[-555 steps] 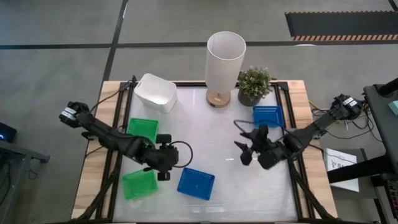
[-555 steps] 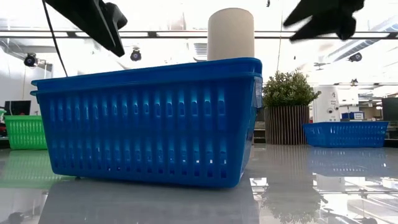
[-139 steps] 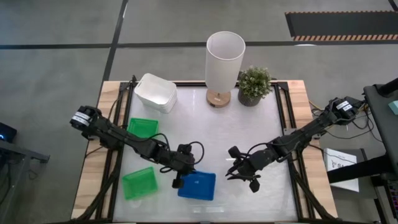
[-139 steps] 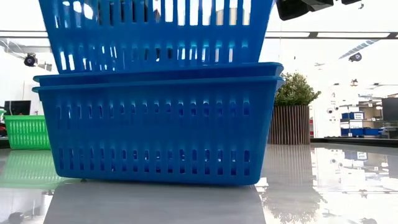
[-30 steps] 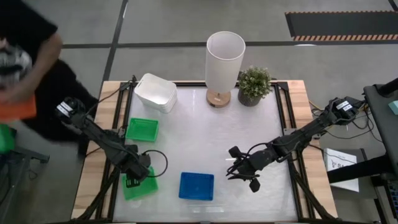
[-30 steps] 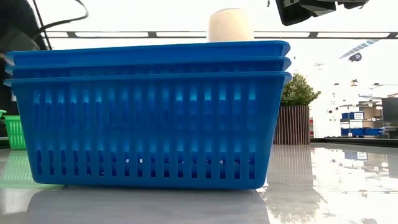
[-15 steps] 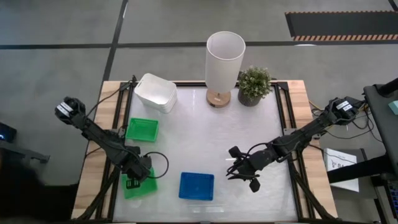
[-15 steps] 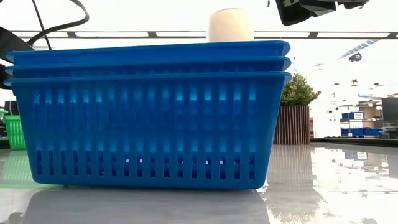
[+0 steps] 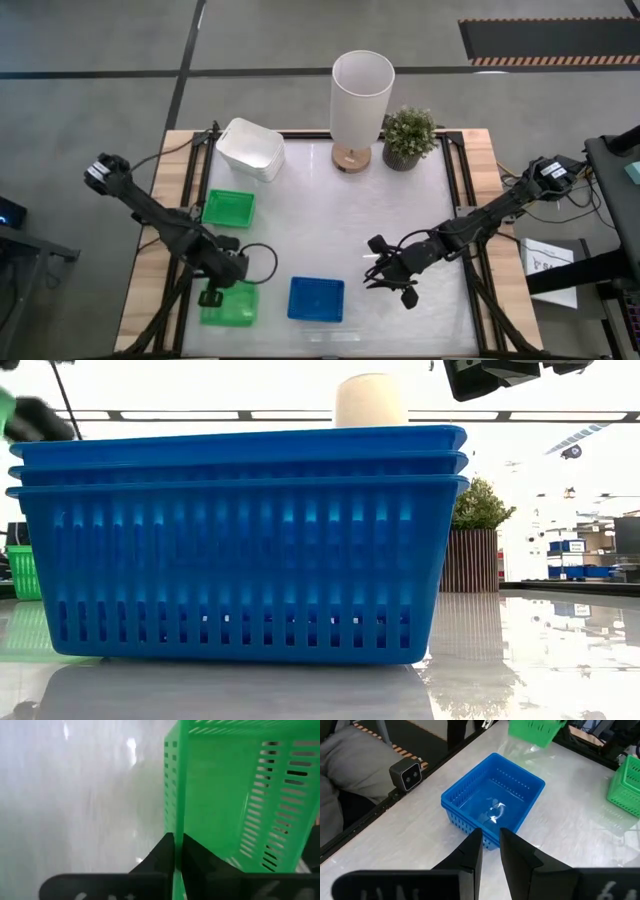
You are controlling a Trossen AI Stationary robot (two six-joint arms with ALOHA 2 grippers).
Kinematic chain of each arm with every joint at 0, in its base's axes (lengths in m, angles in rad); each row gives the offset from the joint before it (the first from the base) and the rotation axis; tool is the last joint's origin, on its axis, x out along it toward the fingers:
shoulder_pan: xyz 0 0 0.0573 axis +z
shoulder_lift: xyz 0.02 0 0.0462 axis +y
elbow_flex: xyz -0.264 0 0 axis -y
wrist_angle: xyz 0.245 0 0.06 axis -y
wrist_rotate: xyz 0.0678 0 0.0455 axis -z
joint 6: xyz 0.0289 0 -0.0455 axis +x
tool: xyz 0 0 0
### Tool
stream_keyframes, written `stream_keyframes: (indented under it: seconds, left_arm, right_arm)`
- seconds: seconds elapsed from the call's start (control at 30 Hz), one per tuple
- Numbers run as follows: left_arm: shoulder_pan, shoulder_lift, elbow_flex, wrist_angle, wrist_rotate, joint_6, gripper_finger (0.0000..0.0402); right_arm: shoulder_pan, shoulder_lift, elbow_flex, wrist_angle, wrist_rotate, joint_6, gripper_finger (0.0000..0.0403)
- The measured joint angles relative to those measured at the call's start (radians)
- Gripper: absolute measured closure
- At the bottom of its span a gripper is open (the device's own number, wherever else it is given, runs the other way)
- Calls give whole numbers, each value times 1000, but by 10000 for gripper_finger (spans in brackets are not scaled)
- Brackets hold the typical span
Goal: Stack baskets by color
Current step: Stack the bottom green bin on the green bins
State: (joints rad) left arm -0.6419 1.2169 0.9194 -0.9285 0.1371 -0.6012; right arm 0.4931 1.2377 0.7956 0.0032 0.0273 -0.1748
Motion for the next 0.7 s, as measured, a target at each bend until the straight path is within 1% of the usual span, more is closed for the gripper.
stream_keyframes:
  seconds: [0.1,0.23,0.33,0.43,0.6,0.7]
  left_arm:
    - [37,-45,41,-26,-16,83,401]
    - [110,-95,87,-179,-67,177,401]
    - [187,-119,124,-277,-87,280,401]
    - [284,-136,167,-337,-99,392,401]
    - [464,-141,238,-444,-105,627,401]
    - [581,-132,276,-530,-146,763,401]
  right_arm:
    - [0,0,0,-2,0,0,346]
    - [0,0,0,-5,0,-1,346]
    - [0,0,0,-5,0,-6,346]
    - [0,0,0,-5,0,-8,346]
    - [0,0,0,-5,0,-22,346]
    - [0,0,0,-5,0,-22,346]
